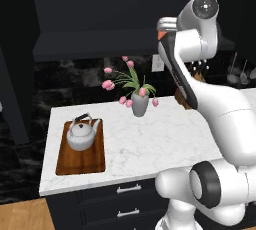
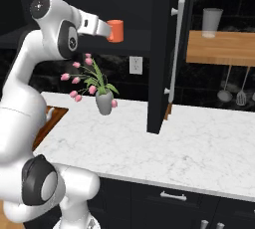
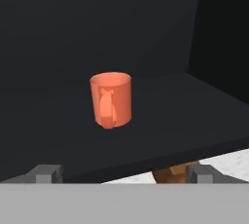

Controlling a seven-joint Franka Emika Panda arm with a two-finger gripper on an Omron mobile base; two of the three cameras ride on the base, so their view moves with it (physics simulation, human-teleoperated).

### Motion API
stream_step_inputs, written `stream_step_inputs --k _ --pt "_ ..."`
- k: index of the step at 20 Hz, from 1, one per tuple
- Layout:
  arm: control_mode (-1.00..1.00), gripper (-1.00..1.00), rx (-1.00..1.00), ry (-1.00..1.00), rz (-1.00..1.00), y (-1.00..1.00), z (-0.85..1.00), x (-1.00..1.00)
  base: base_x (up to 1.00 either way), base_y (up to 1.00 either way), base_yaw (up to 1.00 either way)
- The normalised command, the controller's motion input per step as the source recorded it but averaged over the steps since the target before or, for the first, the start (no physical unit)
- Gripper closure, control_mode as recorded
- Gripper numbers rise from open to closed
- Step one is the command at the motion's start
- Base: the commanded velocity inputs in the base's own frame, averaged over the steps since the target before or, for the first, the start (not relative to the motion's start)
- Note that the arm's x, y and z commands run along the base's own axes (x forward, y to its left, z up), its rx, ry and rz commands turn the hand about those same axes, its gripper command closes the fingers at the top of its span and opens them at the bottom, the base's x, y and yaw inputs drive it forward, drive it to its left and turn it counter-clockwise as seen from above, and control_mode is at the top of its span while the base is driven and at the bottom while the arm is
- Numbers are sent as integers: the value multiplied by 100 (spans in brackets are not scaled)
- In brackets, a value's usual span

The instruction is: Pick the kettle from the counter and place it on the tray. Then pick the mug from the cabinet and place it on the tray. Then close the cabinet doors.

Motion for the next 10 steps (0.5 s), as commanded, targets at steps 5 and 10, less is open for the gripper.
stream_step_inputs --k 5,10 --pt "-100 -100 3 1 0 0 -18 43 0 0 0" --pt "-100 -100 4 1 0 0 -22 37 0 0 0"
